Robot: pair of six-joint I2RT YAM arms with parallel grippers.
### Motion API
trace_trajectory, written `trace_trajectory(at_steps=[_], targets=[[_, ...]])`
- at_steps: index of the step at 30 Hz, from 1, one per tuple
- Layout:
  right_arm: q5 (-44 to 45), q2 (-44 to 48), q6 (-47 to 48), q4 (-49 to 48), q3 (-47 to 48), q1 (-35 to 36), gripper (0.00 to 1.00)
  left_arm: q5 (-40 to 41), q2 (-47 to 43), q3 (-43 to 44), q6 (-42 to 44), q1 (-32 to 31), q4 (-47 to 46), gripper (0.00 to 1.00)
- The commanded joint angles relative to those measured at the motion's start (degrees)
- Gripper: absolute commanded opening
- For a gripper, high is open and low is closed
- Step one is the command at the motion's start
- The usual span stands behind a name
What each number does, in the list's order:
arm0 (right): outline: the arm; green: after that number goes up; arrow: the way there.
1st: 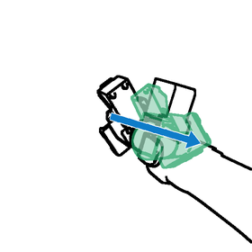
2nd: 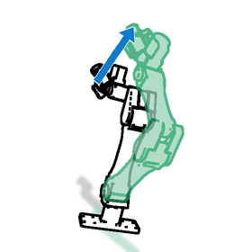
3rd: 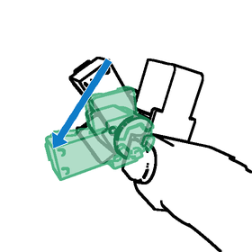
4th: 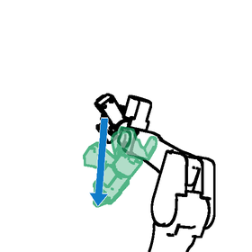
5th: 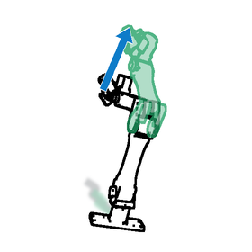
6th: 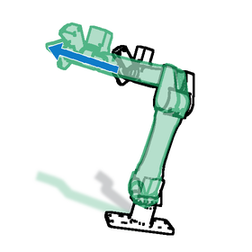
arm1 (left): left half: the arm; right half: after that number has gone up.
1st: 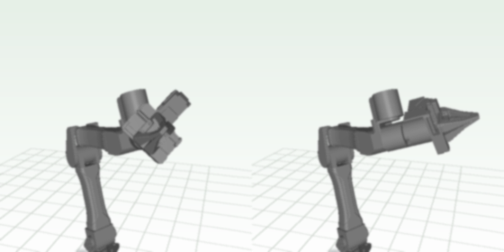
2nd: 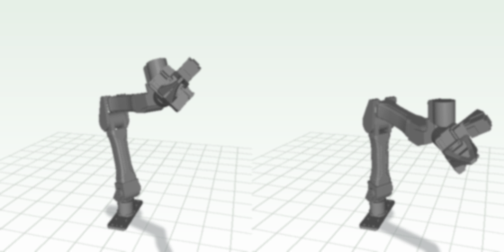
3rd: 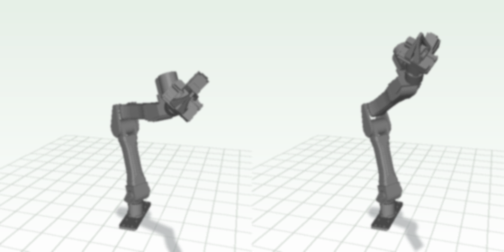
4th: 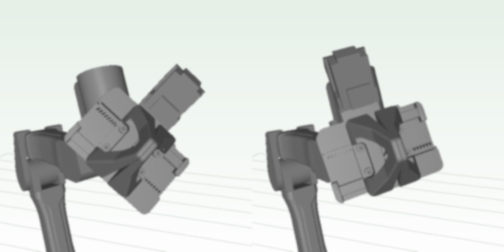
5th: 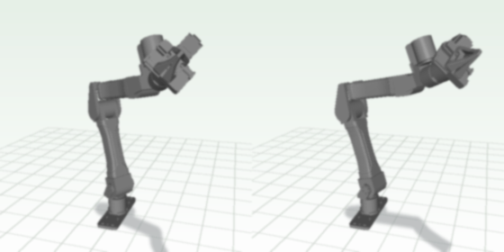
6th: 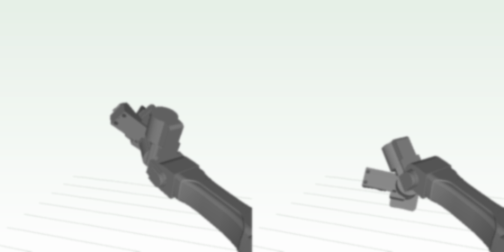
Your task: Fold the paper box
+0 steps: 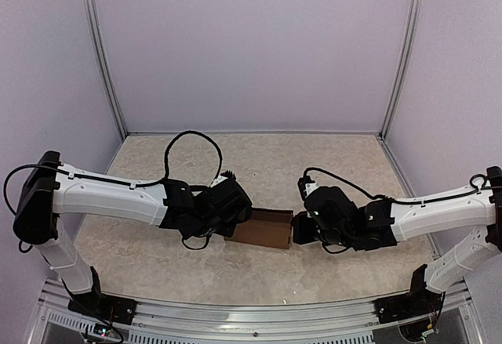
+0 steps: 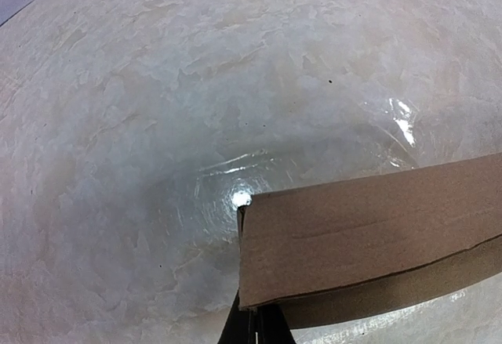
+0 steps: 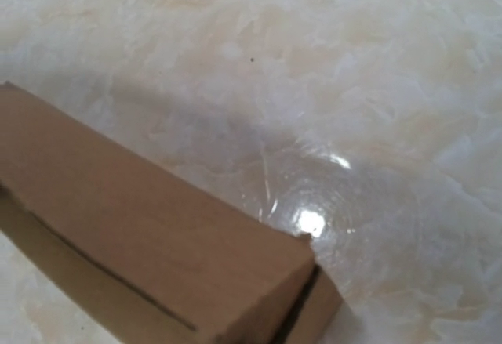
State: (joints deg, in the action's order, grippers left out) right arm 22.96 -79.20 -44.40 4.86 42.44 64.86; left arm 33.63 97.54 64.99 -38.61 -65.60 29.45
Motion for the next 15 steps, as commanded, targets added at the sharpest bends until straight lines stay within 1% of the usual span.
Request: trace_trajectory(at_steps=[1, 5, 10, 15], targets=[[-2.4, -0.6, 1.6, -3.3, 1.8, 0.8, 0.00, -6.6, 3.2, -1.8, -0.3, -1.3, 4.6, 0.00], [0.0, 0.3, 2.2, 0.0, 2.3, 0.9, 0.00, -6.5, 3.2, -1.8, -0.2, -1.3, 4.6, 0.00], [5.6, 2.0, 4.4, 6.4, 3.9, 0.9, 0.00, -6.6, 3.3, -1.8, -0.2, -1.3, 4.6, 0.00], [7.4, 4.1, 7.2, 7.3, 5.1, 0.9, 0.00, -6.5, 3.3, -1.7, -0.2, -1.3, 4.7, 0.00]])
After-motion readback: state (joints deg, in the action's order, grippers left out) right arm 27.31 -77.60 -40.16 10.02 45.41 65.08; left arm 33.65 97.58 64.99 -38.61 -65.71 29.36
